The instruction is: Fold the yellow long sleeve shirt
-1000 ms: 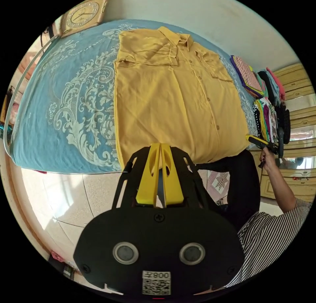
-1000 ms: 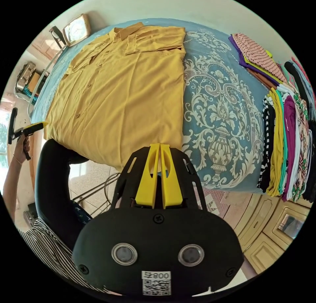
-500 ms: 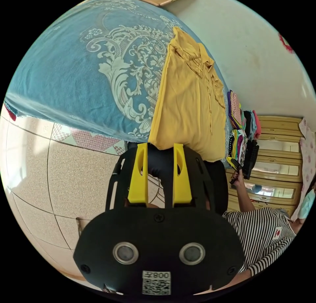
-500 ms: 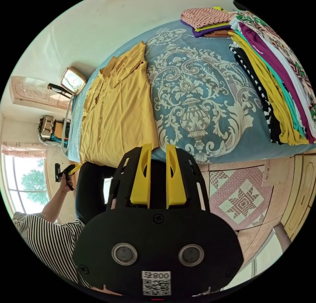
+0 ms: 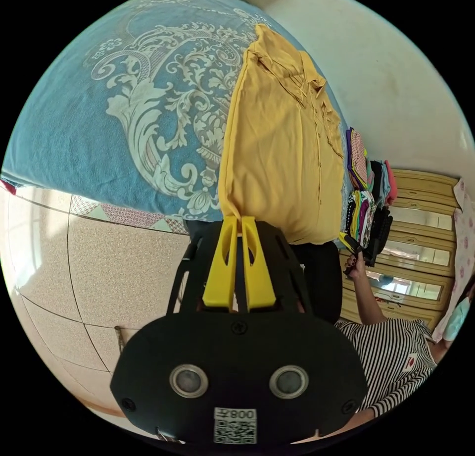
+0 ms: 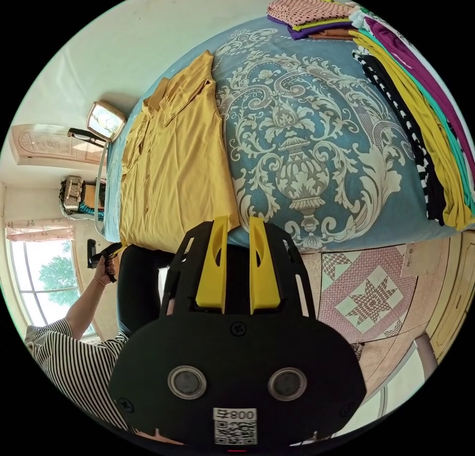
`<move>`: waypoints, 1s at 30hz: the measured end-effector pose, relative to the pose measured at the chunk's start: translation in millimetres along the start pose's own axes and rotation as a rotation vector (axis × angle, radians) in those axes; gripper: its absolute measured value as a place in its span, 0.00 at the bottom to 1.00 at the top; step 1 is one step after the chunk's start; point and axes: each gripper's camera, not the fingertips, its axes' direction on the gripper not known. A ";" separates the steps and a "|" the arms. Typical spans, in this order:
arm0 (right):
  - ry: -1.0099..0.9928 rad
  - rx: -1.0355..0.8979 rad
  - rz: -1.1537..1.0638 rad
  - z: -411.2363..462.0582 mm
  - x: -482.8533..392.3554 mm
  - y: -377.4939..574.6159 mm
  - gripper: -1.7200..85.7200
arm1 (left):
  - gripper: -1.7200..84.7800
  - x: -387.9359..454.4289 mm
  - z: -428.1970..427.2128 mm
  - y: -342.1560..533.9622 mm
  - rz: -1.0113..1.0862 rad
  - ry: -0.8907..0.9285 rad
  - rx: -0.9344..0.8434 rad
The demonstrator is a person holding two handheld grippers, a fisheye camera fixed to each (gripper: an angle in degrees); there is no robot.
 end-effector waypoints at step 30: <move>0.067 -0.010 0.021 33.0 44.6 3.4 0.03 | 0.03 -61.3 -65.0 47.4 -0.052 0.099 0.119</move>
